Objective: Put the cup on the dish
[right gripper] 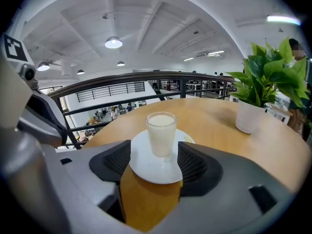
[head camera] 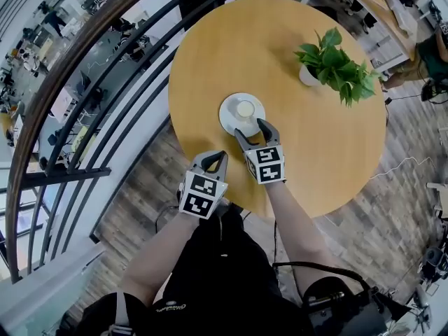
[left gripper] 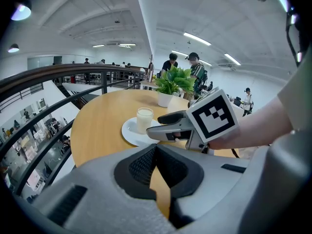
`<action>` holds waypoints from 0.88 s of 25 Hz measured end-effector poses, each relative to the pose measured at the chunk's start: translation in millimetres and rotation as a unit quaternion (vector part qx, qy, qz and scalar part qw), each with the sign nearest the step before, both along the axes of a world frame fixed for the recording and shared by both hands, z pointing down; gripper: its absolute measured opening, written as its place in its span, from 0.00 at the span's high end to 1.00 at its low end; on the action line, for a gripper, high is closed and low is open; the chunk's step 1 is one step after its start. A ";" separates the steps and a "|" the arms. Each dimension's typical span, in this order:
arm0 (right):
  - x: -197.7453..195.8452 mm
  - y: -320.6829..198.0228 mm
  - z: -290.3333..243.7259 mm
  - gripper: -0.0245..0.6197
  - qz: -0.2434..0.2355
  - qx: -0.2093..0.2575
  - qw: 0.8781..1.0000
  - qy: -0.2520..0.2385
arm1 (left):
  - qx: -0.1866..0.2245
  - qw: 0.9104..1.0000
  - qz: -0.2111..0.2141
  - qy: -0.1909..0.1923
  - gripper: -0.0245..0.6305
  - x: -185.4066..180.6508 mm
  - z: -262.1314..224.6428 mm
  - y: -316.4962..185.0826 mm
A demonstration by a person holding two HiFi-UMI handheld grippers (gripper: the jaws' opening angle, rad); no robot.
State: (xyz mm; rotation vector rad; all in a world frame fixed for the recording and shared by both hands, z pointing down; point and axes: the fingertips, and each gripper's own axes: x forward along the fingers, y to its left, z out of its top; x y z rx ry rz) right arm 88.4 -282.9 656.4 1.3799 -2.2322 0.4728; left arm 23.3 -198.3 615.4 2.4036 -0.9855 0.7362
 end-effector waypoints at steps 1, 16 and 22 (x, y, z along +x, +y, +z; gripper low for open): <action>0.7 1.9 -3.0 0.50 0.002 0.001 1.000 -0.003 | 0.001 1.000 -0.001 0.001 0.97 0.6 -1.3 -0.9; 15.4 27.9 -85.4 0.69 0.016 0.057 0.998 -0.036 | 0.047 0.999 0.004 0.018 0.97 13.1 -54.9 -14.2; 15.9 36.7 -121.7 0.73 0.020 0.069 0.995 -0.068 | 0.071 0.997 0.005 0.028 0.97 18.3 -80.6 -19.7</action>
